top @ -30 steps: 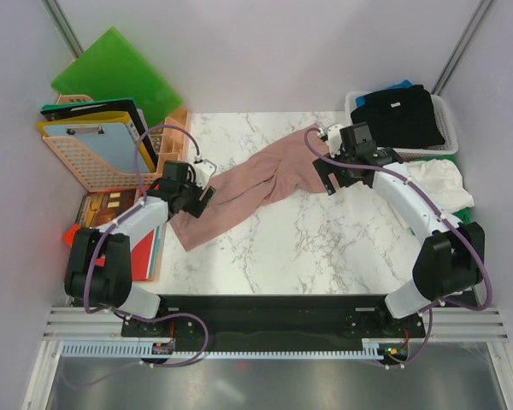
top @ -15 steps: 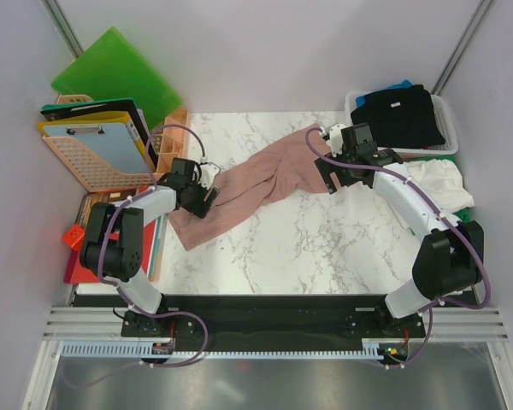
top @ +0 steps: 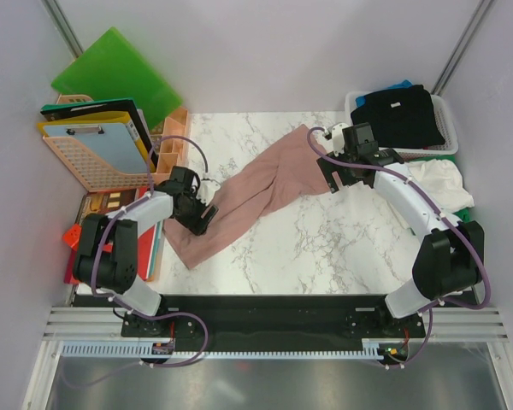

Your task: Fold and stack the t-shirts

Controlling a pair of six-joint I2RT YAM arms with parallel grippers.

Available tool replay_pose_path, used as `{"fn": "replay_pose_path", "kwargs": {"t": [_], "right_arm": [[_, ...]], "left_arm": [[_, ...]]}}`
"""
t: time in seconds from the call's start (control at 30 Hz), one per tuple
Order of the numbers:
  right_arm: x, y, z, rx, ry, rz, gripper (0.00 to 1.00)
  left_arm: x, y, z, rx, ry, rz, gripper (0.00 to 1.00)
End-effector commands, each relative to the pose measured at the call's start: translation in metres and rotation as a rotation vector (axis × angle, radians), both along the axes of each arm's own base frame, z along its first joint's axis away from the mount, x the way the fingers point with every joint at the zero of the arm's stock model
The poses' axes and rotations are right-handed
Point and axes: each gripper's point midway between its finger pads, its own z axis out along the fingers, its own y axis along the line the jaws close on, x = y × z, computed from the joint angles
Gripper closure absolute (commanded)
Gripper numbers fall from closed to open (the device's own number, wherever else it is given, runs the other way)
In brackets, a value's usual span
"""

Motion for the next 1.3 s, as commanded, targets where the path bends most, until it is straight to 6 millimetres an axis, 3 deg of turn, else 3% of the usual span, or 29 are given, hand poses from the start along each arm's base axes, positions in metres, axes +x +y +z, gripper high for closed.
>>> {"fn": "replay_pose_path", "kwargs": {"t": [0.0,0.1,0.2,0.33,0.43,0.5,0.67,0.83,0.87,0.93,0.97,1.0,1.07,1.27], "right_arm": [[0.01,0.0,0.032,0.022,-0.091,-0.008,0.02],[0.01,0.0,0.029,0.022,-0.083,-0.011,0.02],[0.011,0.001,0.026,0.024,-0.077,-0.013,0.02],[0.012,0.003,0.021,0.031,-0.062,-0.008,0.02],[0.014,0.011,0.014,0.059,-0.044,0.014,0.02],[0.018,0.017,0.002,0.076,-0.013,0.024,0.02],[0.044,0.035,-0.005,0.121,0.015,0.045,0.02],[0.088,0.052,-0.01,0.145,0.027,0.042,0.02],[0.094,0.054,-0.025,0.141,0.057,0.035,0.02],[0.108,0.062,-0.019,0.165,0.048,0.035,0.02],[0.112,0.065,-0.035,0.168,0.084,0.034,0.02],[0.12,0.069,-0.03,0.181,0.072,0.036,0.02],[0.122,0.075,-0.041,0.202,0.11,0.036,0.02],[0.127,0.078,-0.098,0.187,0.221,0.015,0.02]], "left_arm": [[-0.052,0.003,0.003,0.022,0.122,-0.112,0.22],[-0.066,-0.011,0.018,-0.027,0.112,-0.173,0.22],[-0.078,-0.038,0.03,-0.089,0.101,-0.264,0.22],[-0.097,-0.07,0.026,-0.091,0.135,-0.365,0.22],[-0.098,-0.079,0.021,-0.078,0.137,-0.373,0.23],[-0.093,-0.079,0.02,-0.065,0.122,-0.368,0.23],[-0.069,-0.066,0.017,0.038,0.025,-0.357,0.22],[-0.048,-0.049,0.011,0.118,-0.044,-0.299,0.21],[-0.044,-0.049,0.011,0.107,-0.048,-0.278,0.21],[-0.038,-0.044,0.006,0.105,-0.023,-0.249,0.2],[-0.035,-0.043,0.003,0.11,-0.022,-0.238,0.21],[-0.034,-0.041,0.001,0.114,-0.014,-0.23,0.21],[-0.031,-0.036,-0.009,0.126,0.011,-0.206,0.21],[-0.027,-0.034,-0.023,0.128,0.041,-0.187,0.21]]}}
